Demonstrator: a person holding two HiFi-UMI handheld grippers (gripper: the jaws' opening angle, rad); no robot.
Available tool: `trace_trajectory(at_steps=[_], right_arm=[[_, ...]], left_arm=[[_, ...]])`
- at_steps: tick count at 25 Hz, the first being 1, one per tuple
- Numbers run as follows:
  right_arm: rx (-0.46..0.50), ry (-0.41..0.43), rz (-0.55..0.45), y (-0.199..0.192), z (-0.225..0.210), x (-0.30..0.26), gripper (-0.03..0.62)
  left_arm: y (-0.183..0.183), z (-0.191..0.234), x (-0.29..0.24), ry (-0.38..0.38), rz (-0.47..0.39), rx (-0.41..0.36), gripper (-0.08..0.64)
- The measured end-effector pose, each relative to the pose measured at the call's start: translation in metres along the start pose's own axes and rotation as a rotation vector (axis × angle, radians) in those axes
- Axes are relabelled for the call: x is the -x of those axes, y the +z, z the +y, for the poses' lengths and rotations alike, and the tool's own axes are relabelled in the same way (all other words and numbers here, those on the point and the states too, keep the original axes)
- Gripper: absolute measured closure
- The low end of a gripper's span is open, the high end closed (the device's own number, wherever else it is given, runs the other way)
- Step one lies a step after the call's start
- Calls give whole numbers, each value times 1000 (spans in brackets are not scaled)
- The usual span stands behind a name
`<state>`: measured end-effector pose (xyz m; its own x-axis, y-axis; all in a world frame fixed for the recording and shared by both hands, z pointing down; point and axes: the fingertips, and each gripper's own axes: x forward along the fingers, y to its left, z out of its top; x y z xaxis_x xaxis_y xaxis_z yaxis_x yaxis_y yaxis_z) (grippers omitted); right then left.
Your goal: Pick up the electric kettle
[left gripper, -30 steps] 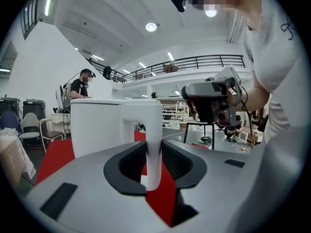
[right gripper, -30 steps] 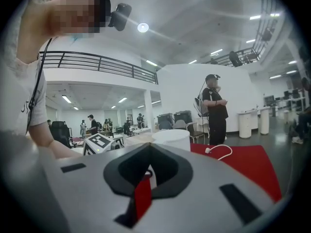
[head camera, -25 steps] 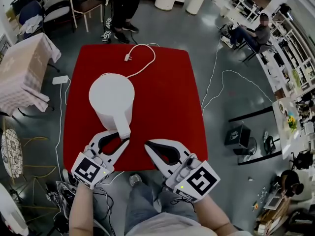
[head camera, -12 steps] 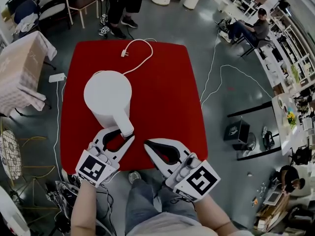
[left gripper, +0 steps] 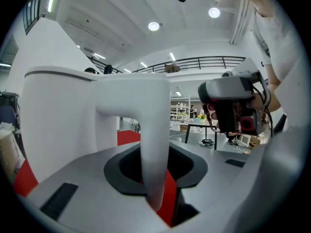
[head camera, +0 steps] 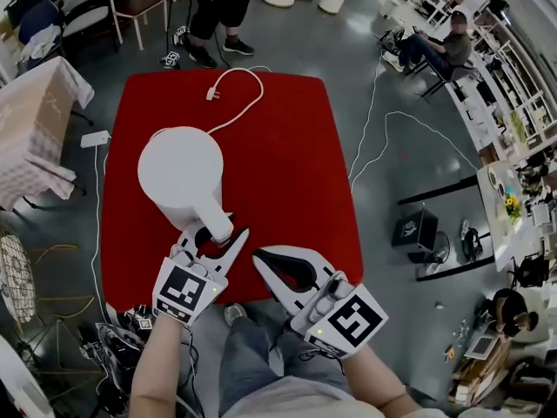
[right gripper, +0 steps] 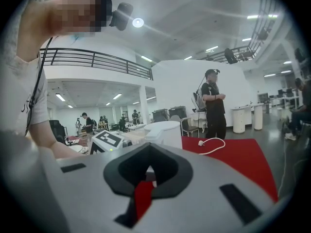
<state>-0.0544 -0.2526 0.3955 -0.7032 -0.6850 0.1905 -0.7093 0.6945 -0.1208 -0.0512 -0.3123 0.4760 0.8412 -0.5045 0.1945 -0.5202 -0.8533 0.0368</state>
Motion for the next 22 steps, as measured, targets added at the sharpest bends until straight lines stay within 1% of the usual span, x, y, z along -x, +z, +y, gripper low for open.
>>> trace_trajectory(at_steps=[2,6,7,10,12,14,19,22], right_arm=[[2,-4,0,0,-2,1,586],[0,-18,0,1,-6,6,586],[-2,-21,-1,1,-7,8,586],[-5,-26,-4,-1,-9,11,586],[-4,-26,-4,-1,-10,12,586],[-2,-27,-3,-1,-10,14,586],[4,-37,-6,1,-14,19,586],[8,-42,-9,2,-14,23,586]], left_arm=[[2,1,-6,14,-7,12,451],[5,5,-10,49,-12,13,503],[5,5,-10,51,-11,9,503],[4,3,-11,61,1,-34,511],[4,2,-13,79,12,-80,520],[4,2,-13,97,17,-102,523],[10,8,-11,121,9,-115,522],[19,10,-7,132,-9,-88,518]])
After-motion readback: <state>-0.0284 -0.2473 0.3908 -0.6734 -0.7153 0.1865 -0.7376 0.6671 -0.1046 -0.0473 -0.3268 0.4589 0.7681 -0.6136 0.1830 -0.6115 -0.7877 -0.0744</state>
